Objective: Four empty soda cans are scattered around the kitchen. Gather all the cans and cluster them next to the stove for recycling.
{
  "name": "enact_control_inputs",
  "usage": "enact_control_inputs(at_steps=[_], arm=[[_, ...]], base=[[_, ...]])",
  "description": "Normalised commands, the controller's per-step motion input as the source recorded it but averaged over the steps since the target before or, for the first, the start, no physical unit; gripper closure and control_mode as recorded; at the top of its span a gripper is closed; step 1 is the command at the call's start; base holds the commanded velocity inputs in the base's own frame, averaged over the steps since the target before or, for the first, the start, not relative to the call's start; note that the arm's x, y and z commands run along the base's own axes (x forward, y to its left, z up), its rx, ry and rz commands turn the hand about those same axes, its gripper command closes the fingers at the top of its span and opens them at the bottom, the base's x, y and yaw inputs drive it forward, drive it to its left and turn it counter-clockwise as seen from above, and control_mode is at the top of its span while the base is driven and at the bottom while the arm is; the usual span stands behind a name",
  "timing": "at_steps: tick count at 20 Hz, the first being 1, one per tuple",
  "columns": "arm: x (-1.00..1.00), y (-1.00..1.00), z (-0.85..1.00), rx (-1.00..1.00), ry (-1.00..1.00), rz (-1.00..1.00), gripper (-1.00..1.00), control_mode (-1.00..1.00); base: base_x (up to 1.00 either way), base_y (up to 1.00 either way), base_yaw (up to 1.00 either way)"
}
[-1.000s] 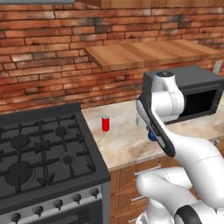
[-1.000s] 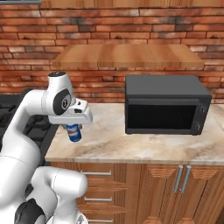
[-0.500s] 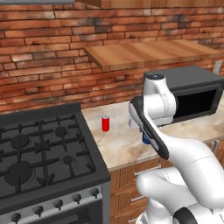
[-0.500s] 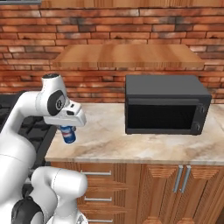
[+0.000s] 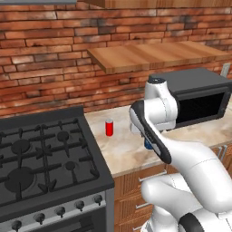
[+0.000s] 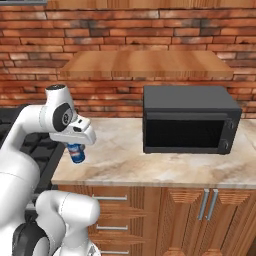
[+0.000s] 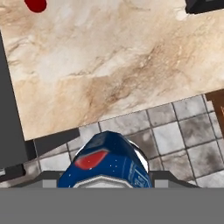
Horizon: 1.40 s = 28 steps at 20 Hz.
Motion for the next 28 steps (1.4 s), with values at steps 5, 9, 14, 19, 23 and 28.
enact_control_inputs(at_steps=[5,9,14,19,23,28], arm=[[0.17,0.00,-0.10,0.00,0.00,0.00,1.00,-1.00],[0.20,0.00,-0.20,0.00,0.00,0.03,1.00,-1.00],[0.24,-0.02,-0.21,0.00,0.03,0.08,1.00,-1.00],[0.19,-0.03,-0.08,0.00,0.03,0.09,1.00,-1.00],[0.17,0.00,-0.07,0.00,0.00,0.09,1.00,-1.00],[0.15,0.00,-0.13,0.00,-0.01,0.10,1.00,-1.00]], base=[[0.00,0.00,0.00],[0.00,0.00,0.00],[0.00,0.00,0.00],[0.00,0.00,0.00],[0.00,0.00,0.00],[0.00,0.00,0.00]])
